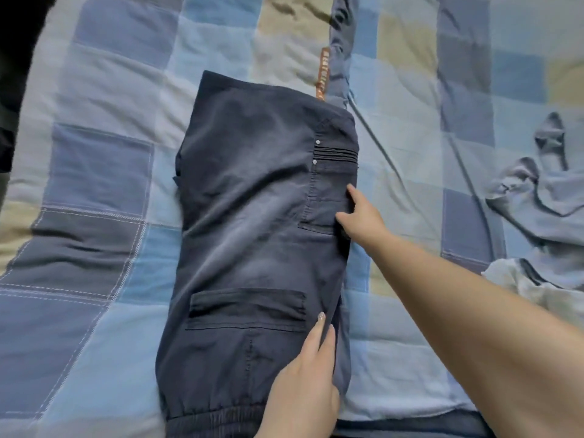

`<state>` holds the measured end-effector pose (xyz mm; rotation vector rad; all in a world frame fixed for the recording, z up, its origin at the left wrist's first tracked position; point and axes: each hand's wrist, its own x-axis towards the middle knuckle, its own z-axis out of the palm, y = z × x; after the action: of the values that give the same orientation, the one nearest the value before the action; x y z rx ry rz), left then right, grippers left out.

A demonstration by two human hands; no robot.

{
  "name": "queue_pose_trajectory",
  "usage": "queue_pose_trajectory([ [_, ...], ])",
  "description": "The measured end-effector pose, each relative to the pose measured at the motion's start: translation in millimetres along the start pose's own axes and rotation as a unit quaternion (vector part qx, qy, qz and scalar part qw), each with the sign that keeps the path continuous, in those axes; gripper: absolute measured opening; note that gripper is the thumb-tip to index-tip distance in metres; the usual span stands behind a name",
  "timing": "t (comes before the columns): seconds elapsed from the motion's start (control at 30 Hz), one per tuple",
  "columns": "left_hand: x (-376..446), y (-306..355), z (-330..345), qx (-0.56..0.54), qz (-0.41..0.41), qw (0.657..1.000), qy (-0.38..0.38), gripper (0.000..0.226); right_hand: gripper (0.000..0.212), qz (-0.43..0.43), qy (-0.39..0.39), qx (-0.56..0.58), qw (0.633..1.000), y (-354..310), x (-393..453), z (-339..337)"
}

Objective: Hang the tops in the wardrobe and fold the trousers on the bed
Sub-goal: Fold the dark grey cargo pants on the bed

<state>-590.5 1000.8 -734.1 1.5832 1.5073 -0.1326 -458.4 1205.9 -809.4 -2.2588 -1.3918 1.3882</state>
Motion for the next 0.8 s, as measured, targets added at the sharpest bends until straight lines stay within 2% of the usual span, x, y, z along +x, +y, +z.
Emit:
queue_pose_trajectory([
  [0.07, -0.1, 2.0, 3.2, -0.012, -0.02, 0.999, -0.033, 0.075, 0.084, 0.005, -0.004, 0.058, 0.998, 9.8, -6.3, 3.7],
  [0.13, -1.4, 6.5, 3.7, -0.04, -0.02, 0.999, -0.014, 0.074, 0.091, 0.022, 0.012, 0.113, 0.993, 16.8, -17.6, 10.9],
  [0.2, -3.8, 13.6, 4.1, -0.066, -0.014, 0.998, 0.012, 0.071, 0.089, 0.033, 0.038, 0.169, 0.984, 23.0, -39.0, 19.2],
  [0.27, -3.0, 22.7, 5.1, -0.083, 0.017, 0.993, 0.088, 0.068, 0.073, 0.048, 0.013, 0.262, 0.964, 29.9, -69.8, 25.5],
  [0.3, -0.7, 27.2, 5.1, -0.091, 0.032, 0.987, 0.125, 0.067, 0.059, 0.067, -0.027, 0.31, 0.948, 33.7, -84.3, 28.3],
  [0.33, 2.3, 30.4, 5.7, -0.098, 0.038, 0.986, 0.126, 0.067, 0.044, 0.091, -0.068, 0.35, 0.93, 38.1, -98.1, 29.0],
  [0.37, 5.6, 32.1, 6.4, -0.103, 0.036, 0.99, 0.092, 0.069, 0.034, 0.119, -0.1, 0.373, 0.915, 44.8, -108.5, 28.7],
  [0.43, 9.6, 28.3, 10.9, -0.094, 0.01, 0.995, -0.03, 0.071, 0.026, 0.173, -0.141, 0.384, 0.896, 63.2, -124.5, 27.5],
  [0.5, 8.8, 15.6, 7.1, -0.083, 0.023, 0.993, -0.077, 0.064, 0.025, 0.223, -0.178, 0.355, 0.89, 78.1, -139.2, 25.6],
  [0.57, 1.1, -2.6, -7.7, -0.118, 0.034, 0.992, -0.017, 0.053, 0.027, 0.245, -0.199, 0.329, 0.89, 90.7, -155.4, 28.5],
  [0.63, -8.7, -28.0, -27.6, -0.124, 0.015, 0.987, 0.097, 0.043, 0.026, 0.233, -0.169, 0.343, 0.894, 94.8, -172.3, 34.8],
  [0.7, -16.3, -59.9, -45.2, -0.11, -0.041, 0.976, 0.186, 0.04, 0.026, 0.211, -0.131, 0.355, 0.901, 96.0, -185.3, 43.5],
  [0.8, -31.0, -102.0, -49.5, -0.153, -0.182, 0.952, 0.191, 0.055, 0.015, 0.195, -0.119, 0.345, 0.911, 100.4, -197.4, 58.3],
])
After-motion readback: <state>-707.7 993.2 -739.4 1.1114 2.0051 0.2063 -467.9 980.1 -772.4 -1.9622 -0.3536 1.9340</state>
